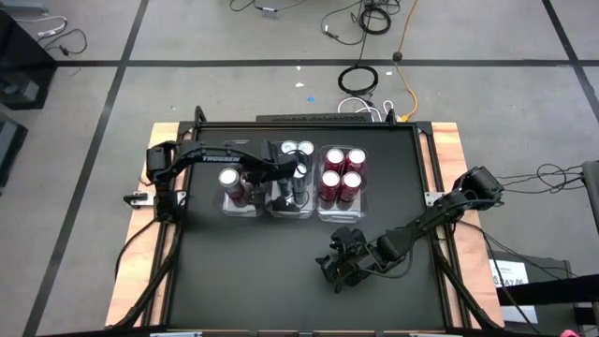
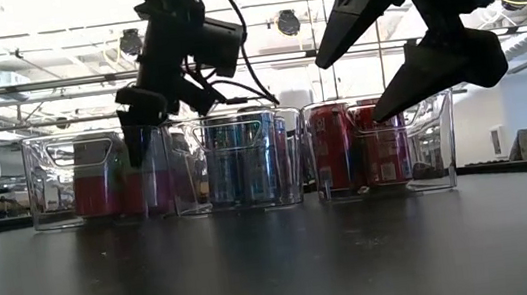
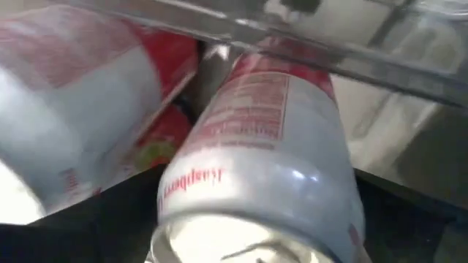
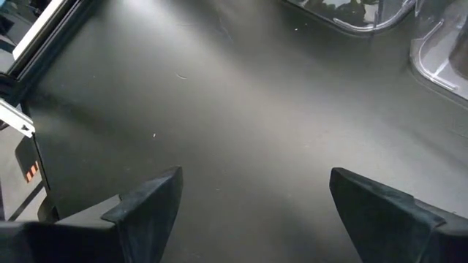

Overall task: Sort soda cans
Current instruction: Put the pink soda can into the left transparent bin, then return to Home Position

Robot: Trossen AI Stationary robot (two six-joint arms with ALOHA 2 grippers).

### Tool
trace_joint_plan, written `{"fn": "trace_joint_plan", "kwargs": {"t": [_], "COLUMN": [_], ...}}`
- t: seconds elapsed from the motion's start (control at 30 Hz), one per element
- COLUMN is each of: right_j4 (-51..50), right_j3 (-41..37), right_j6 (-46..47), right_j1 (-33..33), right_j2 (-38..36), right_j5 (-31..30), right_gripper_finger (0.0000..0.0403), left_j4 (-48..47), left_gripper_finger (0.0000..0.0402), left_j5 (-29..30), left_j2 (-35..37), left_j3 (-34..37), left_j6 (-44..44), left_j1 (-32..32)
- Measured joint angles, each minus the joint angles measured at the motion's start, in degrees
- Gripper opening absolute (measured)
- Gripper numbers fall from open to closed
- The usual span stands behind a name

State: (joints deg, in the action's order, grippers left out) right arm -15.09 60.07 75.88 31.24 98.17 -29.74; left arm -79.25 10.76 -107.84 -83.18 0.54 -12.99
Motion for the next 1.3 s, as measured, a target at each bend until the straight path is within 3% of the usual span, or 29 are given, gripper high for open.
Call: {"fn": "trace_joint_plan", "kwargs": {"t": [0.17, 0.43, 0.63, 0.93, 1.17, 1.3], "right_j4": [0.08, 0.21, 0.25, -0.04, -1.01, -7.08], "right_j3": [0.0, 0.0, 0.0, 0.0, 0.0, 0.0], "right_j6": [0.0, 0.0, -0.29, -3.06, -13.29, -25.85], "right_j1": [0.0, -0.01, -0.01, 0.04, 0.02, -0.36], "right_j2": [0.0, 0.0, 0.0, 0.0, 0.0, 0.0], "right_j5": [0.0, 0.01, 2.9, 4.17, 5.52, 14.74], "right_gripper_finger": [0.0338, 0.0338, 0.0338, 0.0338, 0.0338, 0.0338], "left_j4": [-3.05, -7.62, -10.8, -10.69, -10.78, -10.88], "left_gripper_finger": [0.0391, 0.039, 0.039, 0.039, 0.039, 0.039], "left_j5": [4.0, 4.31, 4.29, 3.55, 0.31, -6.53], "left_j2": [0.02, 0.34, 1.43, 8.8, 17.1, 21.6], "left_j3": [-0.33, -5.15, -12.66, -23.49, -25.2, -25.24], "left_j6": [-0.07, -2.7, -5.4, -11.38, -14.68, -13.53], "left_j1": [-0.07, 0.22, 1.57, 5.15, 10.64, 14.27]}}
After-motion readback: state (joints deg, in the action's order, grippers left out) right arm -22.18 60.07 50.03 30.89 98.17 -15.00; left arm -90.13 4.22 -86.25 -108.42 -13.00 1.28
